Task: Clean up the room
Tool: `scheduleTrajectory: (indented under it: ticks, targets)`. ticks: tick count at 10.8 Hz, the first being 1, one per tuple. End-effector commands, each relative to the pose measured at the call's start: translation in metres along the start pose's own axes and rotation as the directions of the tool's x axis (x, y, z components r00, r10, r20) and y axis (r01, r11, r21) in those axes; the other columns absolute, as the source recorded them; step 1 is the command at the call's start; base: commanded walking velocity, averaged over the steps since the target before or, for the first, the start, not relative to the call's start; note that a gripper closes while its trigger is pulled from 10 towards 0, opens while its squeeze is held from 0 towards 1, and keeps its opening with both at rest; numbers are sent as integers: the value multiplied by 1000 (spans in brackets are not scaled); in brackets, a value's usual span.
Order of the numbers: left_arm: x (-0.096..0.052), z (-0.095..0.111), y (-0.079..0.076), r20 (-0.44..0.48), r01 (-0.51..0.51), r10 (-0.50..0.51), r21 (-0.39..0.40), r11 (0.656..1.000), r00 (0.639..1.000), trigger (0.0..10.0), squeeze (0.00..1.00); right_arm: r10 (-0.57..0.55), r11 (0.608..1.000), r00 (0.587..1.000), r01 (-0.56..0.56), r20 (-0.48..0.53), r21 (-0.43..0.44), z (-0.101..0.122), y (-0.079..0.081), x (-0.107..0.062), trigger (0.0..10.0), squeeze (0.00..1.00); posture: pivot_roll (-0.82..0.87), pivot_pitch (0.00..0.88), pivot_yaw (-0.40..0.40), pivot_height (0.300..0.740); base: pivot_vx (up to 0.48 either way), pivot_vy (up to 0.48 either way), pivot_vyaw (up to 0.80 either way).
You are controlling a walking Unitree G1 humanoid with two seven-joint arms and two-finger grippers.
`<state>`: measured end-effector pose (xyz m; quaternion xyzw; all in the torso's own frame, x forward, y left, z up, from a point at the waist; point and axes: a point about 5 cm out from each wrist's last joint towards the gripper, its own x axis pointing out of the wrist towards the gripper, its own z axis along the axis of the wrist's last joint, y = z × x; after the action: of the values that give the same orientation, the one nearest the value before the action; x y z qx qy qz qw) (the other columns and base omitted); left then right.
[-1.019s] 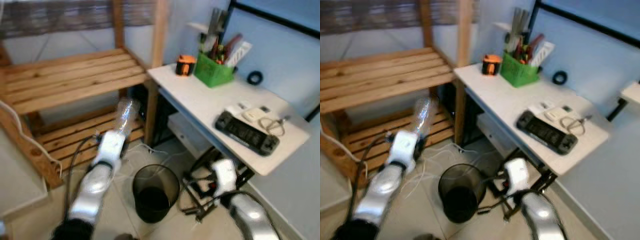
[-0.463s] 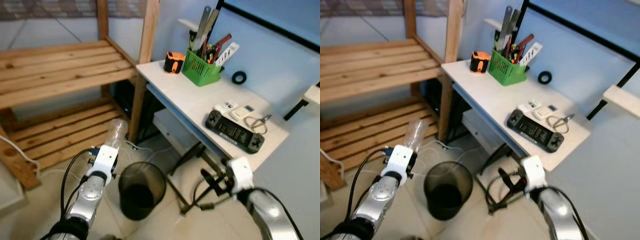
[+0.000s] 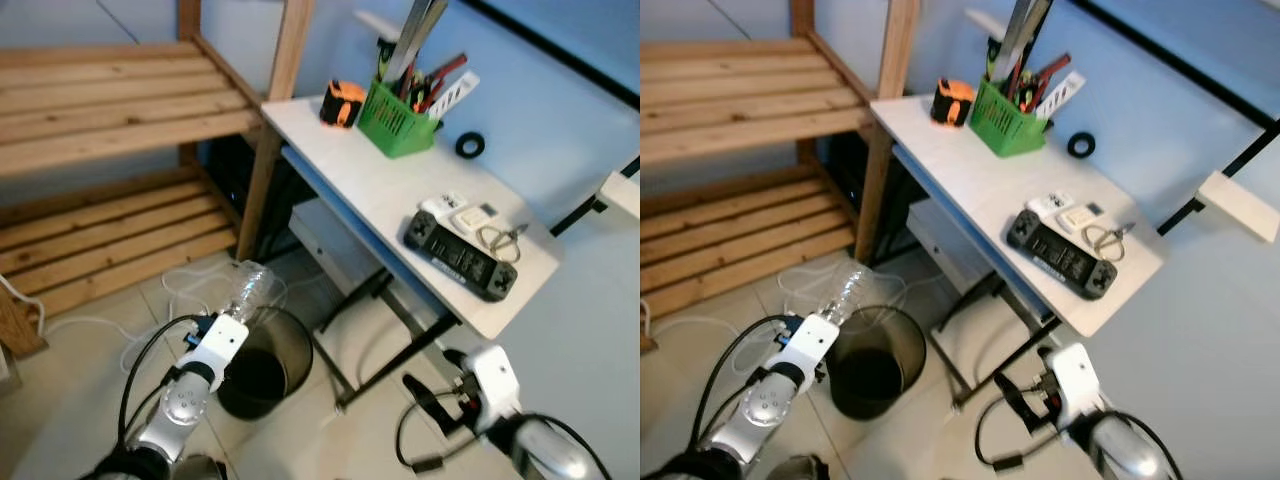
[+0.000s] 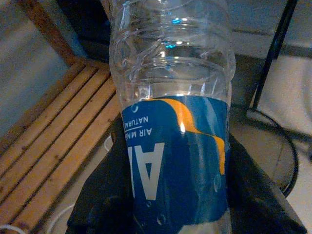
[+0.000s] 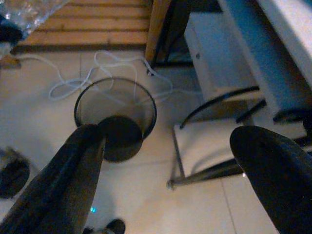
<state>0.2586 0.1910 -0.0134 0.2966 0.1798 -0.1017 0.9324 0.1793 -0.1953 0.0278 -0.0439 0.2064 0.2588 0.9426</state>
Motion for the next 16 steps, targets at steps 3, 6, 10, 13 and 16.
scheduleTrajectory:
  ticks: [3,6,10,13,16]
  targets:
    - [-5,-6,-4,7,-18,18,-41,999,1000,10000,0,-25,1000,997,26,-66,12,-9,-7,-27,10000,0,-183,166,-269,740,0,0,0]
    - [-17,5,-30,79,4,16,-250,968,997,10000,0,-47,997,994,52,-101,49,-33,-5,-13,10000,0,-133,162,-239,740,0,0,0]
    - [-11,8,-18,87,2,15,-197,980,996,10000,0,-23,996,990,35,-140,84,-59,-11,4,10000,0,-119,131,-231,740,0,0,0]
    - [-4,17,-19,91,12,9,-229,973,996,10000,0,-46,994,981,62,-187,84,-75,-22,5,10000,0,-123,124,-235,740,310,0,0]
    - [-2,17,-24,81,53,-35,-232,971,996,10000,0,-10,998,988,19,-151,59,-71,-24,8,10000,0,-122,129,-230,740,472,0,0]
